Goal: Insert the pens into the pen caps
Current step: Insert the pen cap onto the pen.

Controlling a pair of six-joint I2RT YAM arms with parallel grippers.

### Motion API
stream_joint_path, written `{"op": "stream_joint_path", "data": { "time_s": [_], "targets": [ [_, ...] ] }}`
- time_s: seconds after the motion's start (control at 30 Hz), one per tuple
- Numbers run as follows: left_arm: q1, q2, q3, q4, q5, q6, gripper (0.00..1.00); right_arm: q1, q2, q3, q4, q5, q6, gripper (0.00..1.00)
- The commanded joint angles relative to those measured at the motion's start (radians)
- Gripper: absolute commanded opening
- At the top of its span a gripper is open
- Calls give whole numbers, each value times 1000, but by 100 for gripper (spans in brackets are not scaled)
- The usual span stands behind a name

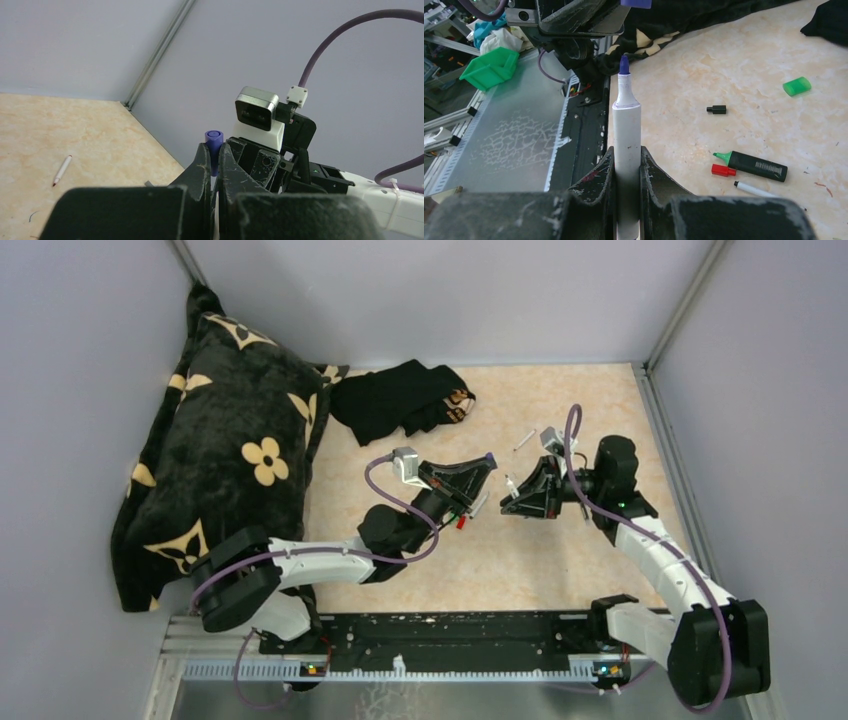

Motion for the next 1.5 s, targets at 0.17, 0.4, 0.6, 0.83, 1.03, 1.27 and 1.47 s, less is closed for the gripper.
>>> {"op": "stream_joint_path", "data": {
  "time_s": [0.17, 0.4, 0.6, 0.83, 1.03, 1.27, 1.47],
  "targets": [
    [5, 46, 36, 103, 22, -8, 0, 23, -1, -7, 56, 27, 13, 0],
    [5, 73, 42, 129, 40, -22, 0, 28, -2, -7, 58, 35, 15, 0],
    [5, 88, 33, 157, 57, -31, 0, 28, -3, -4, 58, 42, 15, 0],
    [5, 99, 25, 169, 59, -42, 0, 28, -5, -3, 58, 44, 18, 0],
    [5, 108, 23, 176, 63, -45, 0, 28, -7, -3, 61, 44, 21, 0],
    [5, 118, 20, 178, 58, -45, 0, 27, -8, -1, 63, 41, 23, 0],
    [5, 124, 18, 178, 49, -40, 0, 28, -9, 1, 64, 38, 25, 0]
  ]
}}
